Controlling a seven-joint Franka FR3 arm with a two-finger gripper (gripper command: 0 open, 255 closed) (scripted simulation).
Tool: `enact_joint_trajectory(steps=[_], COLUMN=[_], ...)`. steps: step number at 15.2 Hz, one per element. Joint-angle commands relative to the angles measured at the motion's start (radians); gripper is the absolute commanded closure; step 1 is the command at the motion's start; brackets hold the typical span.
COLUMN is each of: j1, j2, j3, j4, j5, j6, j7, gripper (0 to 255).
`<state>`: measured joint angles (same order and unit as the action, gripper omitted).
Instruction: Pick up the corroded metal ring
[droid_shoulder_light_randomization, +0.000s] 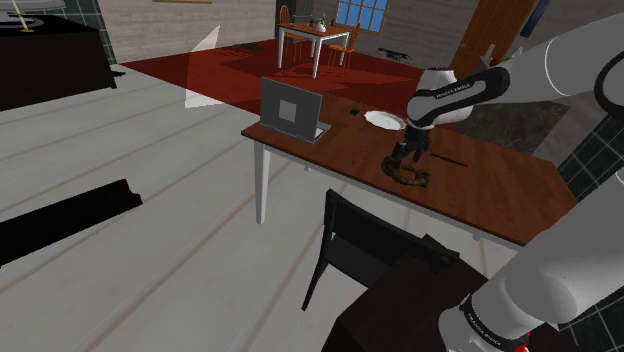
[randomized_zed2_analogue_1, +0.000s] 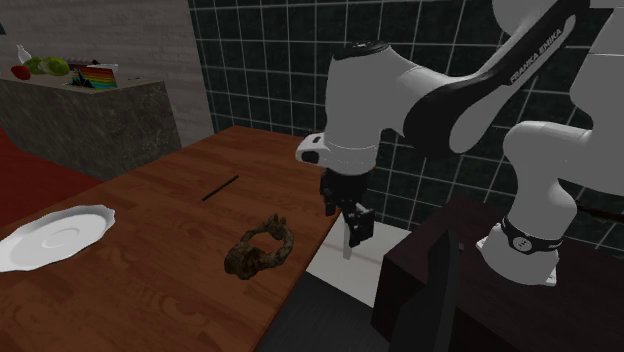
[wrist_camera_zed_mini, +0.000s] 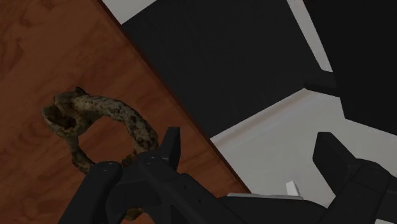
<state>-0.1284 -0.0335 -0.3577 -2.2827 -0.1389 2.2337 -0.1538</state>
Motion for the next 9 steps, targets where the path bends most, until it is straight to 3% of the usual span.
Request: enact_joint_trajectory(steps=[1,9], j1=[-0.011,-0.099], j2=[0.081,0.389], j3=[-0.014,-0.021], j4=[0.052,0.276], j5=[0.029,0.159], j6=[0.029,0.104], j7=[-0.033,-0.159], gripper=[0,0])
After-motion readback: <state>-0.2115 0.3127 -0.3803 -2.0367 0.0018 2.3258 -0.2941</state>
